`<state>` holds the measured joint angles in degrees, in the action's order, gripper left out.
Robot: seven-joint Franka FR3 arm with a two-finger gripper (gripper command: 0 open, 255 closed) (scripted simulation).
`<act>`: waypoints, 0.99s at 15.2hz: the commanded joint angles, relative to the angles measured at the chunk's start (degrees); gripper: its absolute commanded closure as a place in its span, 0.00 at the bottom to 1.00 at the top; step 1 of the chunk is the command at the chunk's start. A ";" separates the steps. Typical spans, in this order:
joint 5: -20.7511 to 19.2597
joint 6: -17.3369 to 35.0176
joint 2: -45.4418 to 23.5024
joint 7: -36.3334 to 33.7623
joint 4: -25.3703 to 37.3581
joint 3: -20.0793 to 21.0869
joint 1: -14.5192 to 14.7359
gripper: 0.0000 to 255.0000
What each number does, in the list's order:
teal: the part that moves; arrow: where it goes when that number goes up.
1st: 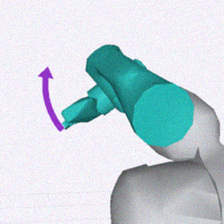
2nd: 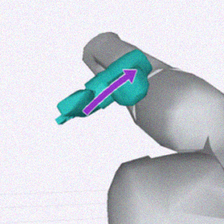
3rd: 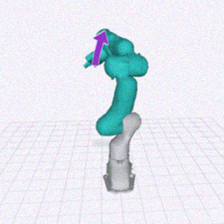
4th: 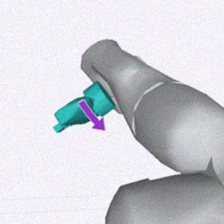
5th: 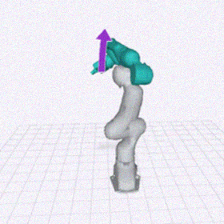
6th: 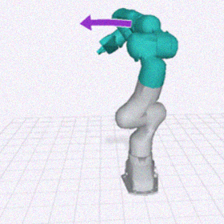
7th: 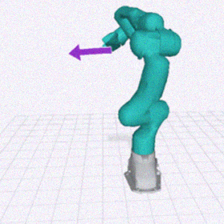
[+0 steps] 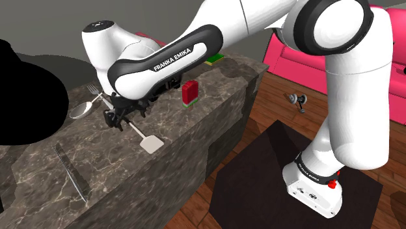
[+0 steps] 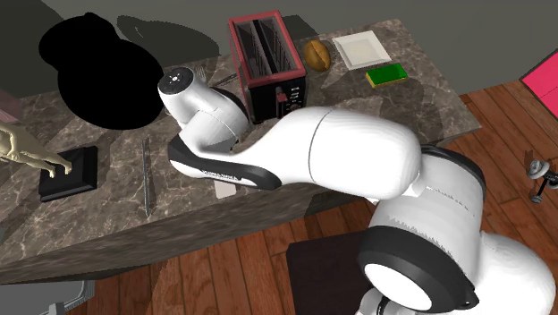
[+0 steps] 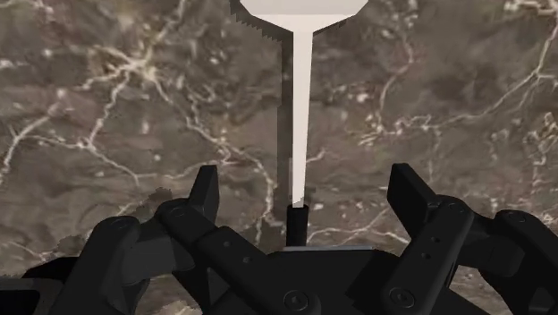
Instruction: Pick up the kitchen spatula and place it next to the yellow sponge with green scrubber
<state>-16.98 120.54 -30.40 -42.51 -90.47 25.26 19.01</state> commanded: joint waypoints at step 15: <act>-0.74 2.01 -1.42 -0.44 -0.68 -0.46 0.23 1.00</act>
<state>-17.72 122.55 -31.82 -42.95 -91.16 24.81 19.24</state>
